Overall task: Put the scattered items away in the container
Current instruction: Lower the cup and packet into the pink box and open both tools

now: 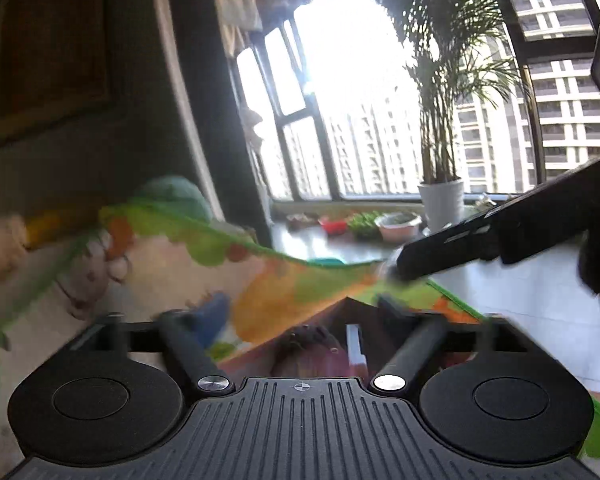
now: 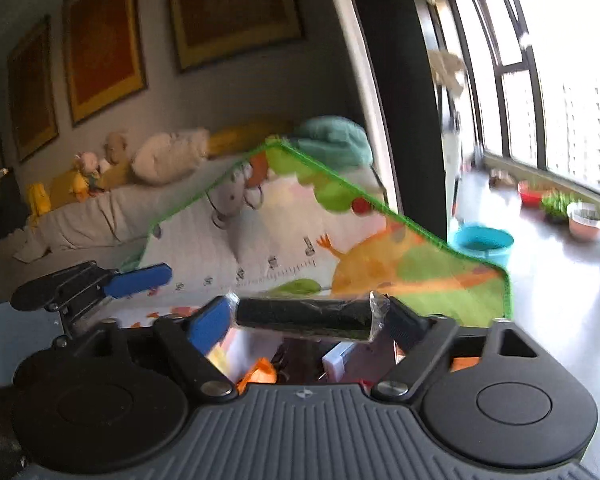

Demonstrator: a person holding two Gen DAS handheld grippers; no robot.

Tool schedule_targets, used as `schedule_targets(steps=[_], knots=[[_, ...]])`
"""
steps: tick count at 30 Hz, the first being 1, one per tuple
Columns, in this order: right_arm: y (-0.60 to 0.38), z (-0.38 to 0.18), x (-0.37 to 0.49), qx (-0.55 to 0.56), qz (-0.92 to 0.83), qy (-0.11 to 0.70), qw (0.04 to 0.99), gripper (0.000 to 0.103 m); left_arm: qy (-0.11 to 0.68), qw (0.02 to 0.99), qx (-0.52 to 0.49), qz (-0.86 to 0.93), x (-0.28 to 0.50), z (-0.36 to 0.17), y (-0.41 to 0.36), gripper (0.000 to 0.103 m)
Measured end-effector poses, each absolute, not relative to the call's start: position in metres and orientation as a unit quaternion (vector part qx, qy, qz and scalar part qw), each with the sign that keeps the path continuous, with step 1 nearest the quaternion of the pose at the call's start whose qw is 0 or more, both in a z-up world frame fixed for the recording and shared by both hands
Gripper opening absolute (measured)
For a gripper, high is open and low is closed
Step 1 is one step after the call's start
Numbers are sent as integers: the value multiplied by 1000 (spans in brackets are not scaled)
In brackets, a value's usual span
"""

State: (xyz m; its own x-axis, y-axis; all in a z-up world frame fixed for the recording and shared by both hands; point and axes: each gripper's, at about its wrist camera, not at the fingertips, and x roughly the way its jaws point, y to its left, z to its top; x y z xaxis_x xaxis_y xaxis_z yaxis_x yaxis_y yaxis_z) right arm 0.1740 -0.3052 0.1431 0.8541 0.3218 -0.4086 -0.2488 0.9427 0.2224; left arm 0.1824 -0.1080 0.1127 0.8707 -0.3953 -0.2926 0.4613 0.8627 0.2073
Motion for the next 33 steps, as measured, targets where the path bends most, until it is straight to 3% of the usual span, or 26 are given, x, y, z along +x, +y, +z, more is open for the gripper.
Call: schedule_targets(steps=[6, 11, 14, 16, 18, 21, 27, 33], knots=[[-322, 116, 193, 117, 124, 249, 953, 91, 179, 955, 70, -224, 194, 83, -81, 98], [-331, 95, 201, 124, 102, 277, 947, 91, 250, 940, 79, -220, 177, 43, -83, 100], [-329, 80, 210, 119, 89, 299, 943, 80, 286, 930, 54, -225, 173, 31, -80, 100], [-329, 71, 219, 123, 82, 315, 938, 64, 297, 921, 32, -251, 171, 28, -79, 100], [-329, 62, 227, 129, 79, 330, 932, 60, 293, 921, 28, -256, 170, 28, -78, 100], [-328, 50, 238, 137, 88, 351, 922, 60, 295, 919, 14, -263, 172, 28, -72, 100], [-303, 47, 238, 85, 109, 362, 922, 75, 288, 915, 5, -284, 164, 32, -64, 100], [-256, 48, 243, 51, 126, 362, 922, 77, 278, 929, 7, -245, 158, 35, -39, 100]])
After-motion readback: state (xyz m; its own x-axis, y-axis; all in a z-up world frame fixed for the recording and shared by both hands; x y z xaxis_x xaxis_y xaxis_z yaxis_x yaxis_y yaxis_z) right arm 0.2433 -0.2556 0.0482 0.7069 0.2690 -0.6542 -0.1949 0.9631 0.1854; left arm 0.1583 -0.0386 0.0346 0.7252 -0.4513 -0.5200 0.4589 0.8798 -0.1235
